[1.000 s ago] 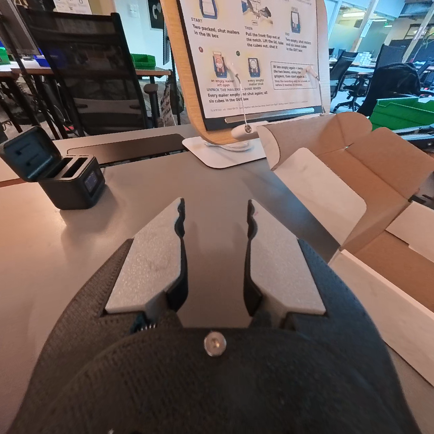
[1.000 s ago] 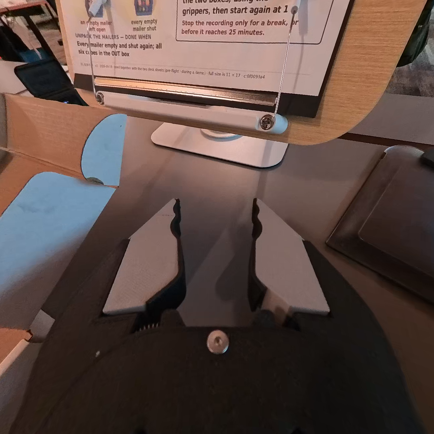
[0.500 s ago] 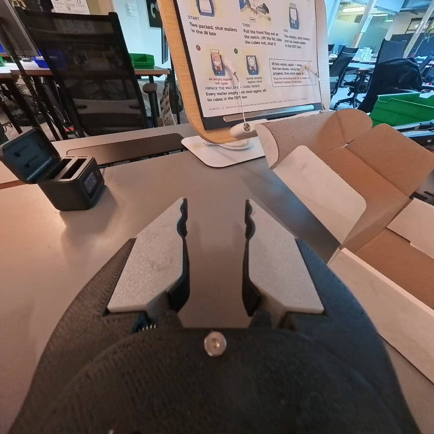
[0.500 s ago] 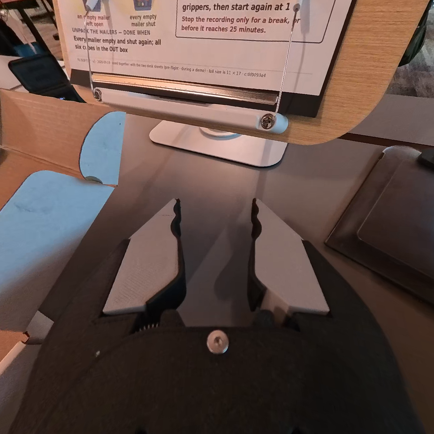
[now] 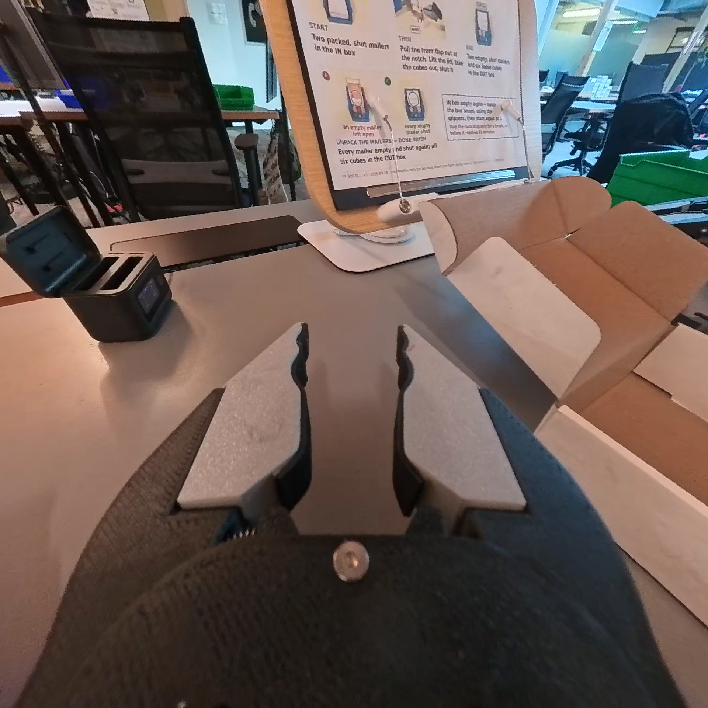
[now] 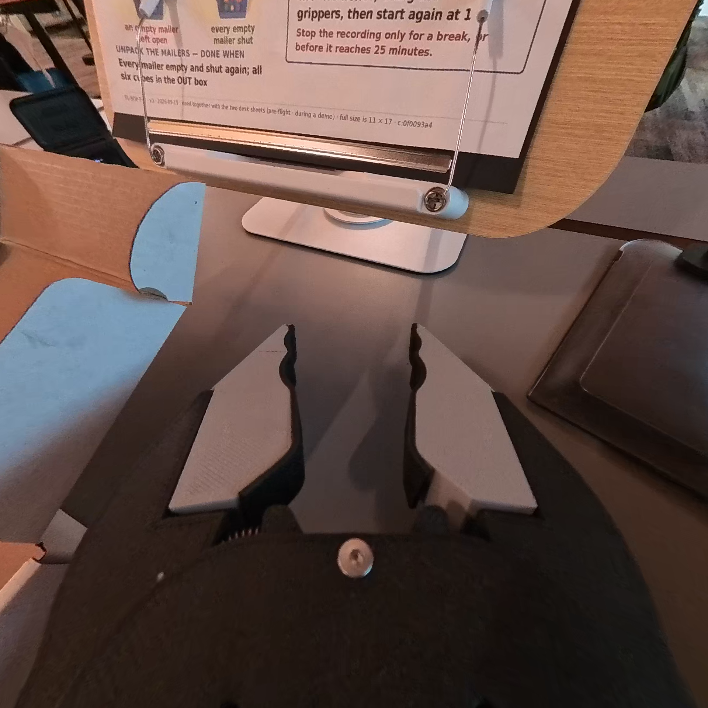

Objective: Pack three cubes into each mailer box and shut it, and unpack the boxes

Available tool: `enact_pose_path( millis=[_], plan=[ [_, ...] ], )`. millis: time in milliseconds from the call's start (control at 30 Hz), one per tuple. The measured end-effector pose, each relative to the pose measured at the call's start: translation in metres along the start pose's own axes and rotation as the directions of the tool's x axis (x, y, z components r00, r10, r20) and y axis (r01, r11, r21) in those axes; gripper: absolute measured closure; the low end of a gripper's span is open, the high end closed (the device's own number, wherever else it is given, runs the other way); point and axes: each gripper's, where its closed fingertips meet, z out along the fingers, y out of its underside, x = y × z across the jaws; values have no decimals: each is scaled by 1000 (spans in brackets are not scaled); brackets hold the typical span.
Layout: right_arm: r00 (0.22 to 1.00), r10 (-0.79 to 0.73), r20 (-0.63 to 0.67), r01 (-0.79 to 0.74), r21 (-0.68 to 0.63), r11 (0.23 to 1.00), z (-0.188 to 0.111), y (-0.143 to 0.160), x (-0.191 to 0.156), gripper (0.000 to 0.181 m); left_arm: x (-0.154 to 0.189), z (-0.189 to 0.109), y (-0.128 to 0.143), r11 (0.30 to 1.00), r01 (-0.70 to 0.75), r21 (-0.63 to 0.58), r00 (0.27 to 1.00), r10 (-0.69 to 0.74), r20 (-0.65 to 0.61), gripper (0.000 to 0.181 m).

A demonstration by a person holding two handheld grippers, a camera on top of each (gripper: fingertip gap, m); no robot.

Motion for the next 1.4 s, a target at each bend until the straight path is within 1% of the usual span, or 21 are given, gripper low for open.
enact_pose_path(
  millis=[700, 833, 1067, 1200, 1300, 1400],
  plan=[
    [1000, 1, -1, -1, -5, 1000, 1, 1, 0, 123, 2, 1, 1, 1000, -21, -10, 1000, 21, 1, 137],
    [1000, -1, -2, 1, -6, 1000, 1, 1, 0, 123, 3, 0, 2, 999, -43, -17, 999, 43, 14, 137],
    [1000, 9, 5, -9, -7, 1000, 1, 1, 0, 123, 1, -3, 1, 999, -41, -3, 999, 41, 33, 137],
    [1000, 1, 8, -1, -16, 1000, 2, 2, -1, 121, 4, -4, 1, 997, -74, -9, 996, 74, 51, 137],
    [1000, -14, 3, 14, -22, 1000, 3, 2, -2, 121, 9, -9, 1, 996, -88, 1, 994, 87, 67, 137],
    [1000, -24, 2, 24, -22, 999, 3, 2, -3, 121, 14, -23, -3, 998, -54, 45, 993, 50, 103, 136]
  ],
)
